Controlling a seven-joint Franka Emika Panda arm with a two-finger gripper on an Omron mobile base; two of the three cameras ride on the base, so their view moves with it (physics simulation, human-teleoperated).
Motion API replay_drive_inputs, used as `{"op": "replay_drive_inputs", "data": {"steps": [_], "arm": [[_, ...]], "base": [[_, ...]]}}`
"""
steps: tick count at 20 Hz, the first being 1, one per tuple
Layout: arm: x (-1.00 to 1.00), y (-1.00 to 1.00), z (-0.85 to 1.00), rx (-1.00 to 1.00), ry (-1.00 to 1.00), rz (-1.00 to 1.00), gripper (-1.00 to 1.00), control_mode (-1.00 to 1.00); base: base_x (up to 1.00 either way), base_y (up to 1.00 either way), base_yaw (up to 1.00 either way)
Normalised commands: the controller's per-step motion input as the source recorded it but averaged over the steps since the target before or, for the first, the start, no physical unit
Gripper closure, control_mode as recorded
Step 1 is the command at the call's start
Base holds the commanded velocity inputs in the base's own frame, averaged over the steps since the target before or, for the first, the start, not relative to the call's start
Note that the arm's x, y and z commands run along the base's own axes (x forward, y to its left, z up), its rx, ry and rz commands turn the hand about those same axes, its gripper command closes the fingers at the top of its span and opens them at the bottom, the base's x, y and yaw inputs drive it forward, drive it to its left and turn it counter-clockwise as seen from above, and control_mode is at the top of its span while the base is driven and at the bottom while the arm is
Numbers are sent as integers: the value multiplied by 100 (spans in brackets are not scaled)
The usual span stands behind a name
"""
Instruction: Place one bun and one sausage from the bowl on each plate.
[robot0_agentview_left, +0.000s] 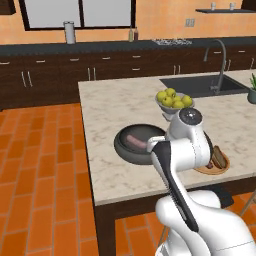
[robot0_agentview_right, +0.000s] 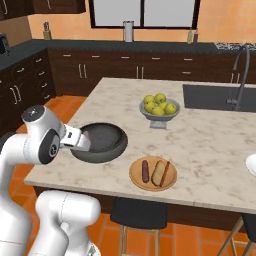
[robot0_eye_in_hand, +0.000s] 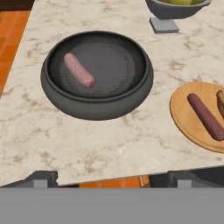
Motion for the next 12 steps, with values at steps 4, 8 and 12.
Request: {"op": "replay_drive_inputs", "data": {"steps": [4, 8, 12], "arm": [[25, 26, 0, 0, 0, 4, -100, -100], [97, 43, -3, 1, 12, 17, -100, -100], [100, 34, -2, 7, 30, 13, -100, -100]], "base": [[0, 0, 0], [0, 0, 0], [0, 0, 0]]}}
